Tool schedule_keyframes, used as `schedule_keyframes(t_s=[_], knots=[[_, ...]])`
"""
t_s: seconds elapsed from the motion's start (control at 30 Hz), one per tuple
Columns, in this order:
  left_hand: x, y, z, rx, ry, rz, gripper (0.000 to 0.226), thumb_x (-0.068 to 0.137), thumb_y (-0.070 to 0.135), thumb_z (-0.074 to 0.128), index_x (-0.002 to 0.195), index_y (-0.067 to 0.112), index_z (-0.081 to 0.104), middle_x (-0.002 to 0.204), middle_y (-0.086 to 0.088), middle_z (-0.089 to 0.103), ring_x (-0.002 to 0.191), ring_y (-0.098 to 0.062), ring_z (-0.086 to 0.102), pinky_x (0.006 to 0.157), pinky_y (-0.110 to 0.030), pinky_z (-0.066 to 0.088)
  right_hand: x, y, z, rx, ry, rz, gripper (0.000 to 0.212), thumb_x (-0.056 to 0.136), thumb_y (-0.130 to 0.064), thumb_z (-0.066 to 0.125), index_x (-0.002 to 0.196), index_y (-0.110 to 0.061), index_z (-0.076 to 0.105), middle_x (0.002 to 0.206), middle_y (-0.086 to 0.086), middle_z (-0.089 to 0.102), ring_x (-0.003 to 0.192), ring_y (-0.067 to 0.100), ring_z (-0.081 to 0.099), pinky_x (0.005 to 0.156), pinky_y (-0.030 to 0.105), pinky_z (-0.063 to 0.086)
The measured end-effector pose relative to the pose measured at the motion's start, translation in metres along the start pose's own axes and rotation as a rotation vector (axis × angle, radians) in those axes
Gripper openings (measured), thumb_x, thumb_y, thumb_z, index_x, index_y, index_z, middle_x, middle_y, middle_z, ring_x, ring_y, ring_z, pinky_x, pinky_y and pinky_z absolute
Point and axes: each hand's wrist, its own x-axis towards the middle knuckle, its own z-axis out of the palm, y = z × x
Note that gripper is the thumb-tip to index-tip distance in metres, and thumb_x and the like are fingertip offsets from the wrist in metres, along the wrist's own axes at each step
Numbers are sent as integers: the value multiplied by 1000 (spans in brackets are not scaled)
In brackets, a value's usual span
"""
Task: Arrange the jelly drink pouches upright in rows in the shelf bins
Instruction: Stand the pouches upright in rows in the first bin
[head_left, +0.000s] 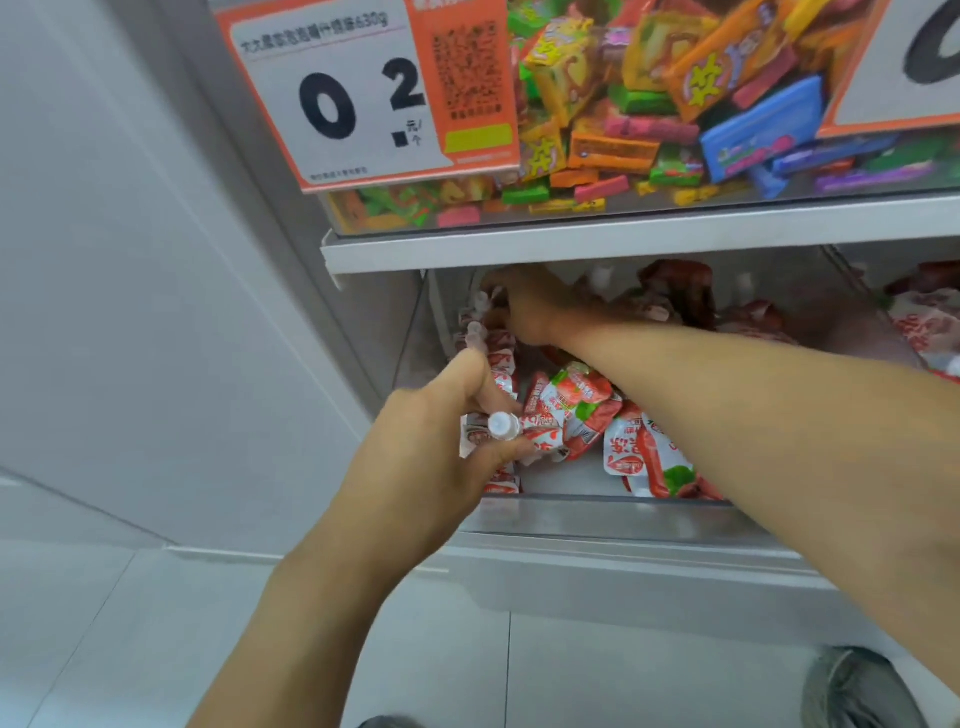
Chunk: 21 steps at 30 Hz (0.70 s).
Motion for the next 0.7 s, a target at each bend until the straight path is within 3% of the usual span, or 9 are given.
schedule_keyframes(t_s=[0.13, 0.23, 0.3, 0.37, 0.43, 0.5, 0.57, 0.63, 0.7], knots=[[1, -4, 0, -6, 6, -16, 34, 73, 37, 80, 78, 27, 47, 84, 23, 69, 92, 7, 63, 73, -27, 53, 6, 0, -18, -32, -172, -44, 31, 90, -12, 63, 120, -18, 65, 129, 8, 63, 117, 28, 59, 96, 33, 47], [2, -3, -1, -17, 19, -39, 35, 72, 38, 80, 77, 28, 47, 84, 21, 69, 92, 7, 63, 73, -25, 54, -17, -5, -38, -4, -234, -64, 49, 92, 4, 48, 137, -12, 54, 145, 8, 51, 132, 25, 48, 105, 27, 38], [1, -3, -1, -14, 23, -52, 35, 72, 38, 80, 77, 28, 47, 82, 20, 69, 90, 6, 63, 73, -27, 55, -45, -10, -48, 167, -141, -5, 56, 88, 12, 45, 136, -15, 53, 142, 6, 52, 132, 23, 49, 106, 30, 41], [1, -4, 0, -36, 43, -48, 35, 73, 36, 80, 76, 28, 47, 80, 19, 69, 86, 5, 64, 72, -30, 55, -84, -16, -61, 459, -114, -18, 51, 82, 20, 48, 118, -15, 61, 120, 4, 65, 117, 22, 62, 96, 32, 51], [0, -3, 3, -68, 70, -40, 33, 75, 32, 80, 77, 28, 47, 79, 18, 69, 84, 4, 64, 73, -31, 55, -133, -22, -75, 710, -264, -87, 49, 78, 17, 58, 115, -15, 62, 114, 2, 70, 110, 15, 67, 92, 28, 54], [0, -1, 8, -92, 103, -32, 30, 77, 28, 79, 80, 28, 49, 80, 17, 68, 83, 2, 65, 73, -32, 55, -165, -29, -81, 713, -385, -164, 58, 75, 2, 67, 128, -20, 57, 124, -4, 67, 118, 7, 61, 100, 27, 49], [-1, 1, 14, -102, 145, -16, 26, 78, 26, 79, 83, 24, 53, 81, 16, 68, 82, -1, 64, 73, -31, 54, -179, -29, -72, 532, -287, -213, 61, 78, -12, 78, 133, -27, 55, 125, -12, 65, 119, -1, 58, 102, 27, 47], [0, 2, 16, -84, 202, 16, 24, 77, 29, 79, 87, 23, 58, 85, 16, 66, 85, -2, 63, 75, -30, 53, -178, -29, -63, 368, -66, -224, 49, 81, -21, 79, 126, -30, 63, 114, -17, 70, 107, -6, 63, 95, 28, 52], [-1, -1, 13, -6, 283, 51, 30, 77, 35, 78, 96, 23, 59, 96, 15, 60, 93, -6, 58, 83, -19, 47, -175, -29, -64, 262, 98, -239, 32, 84, -23, 76, 115, -30, 69, 105, -21, 71, 98, -3, 66, 93, 28, 51]])
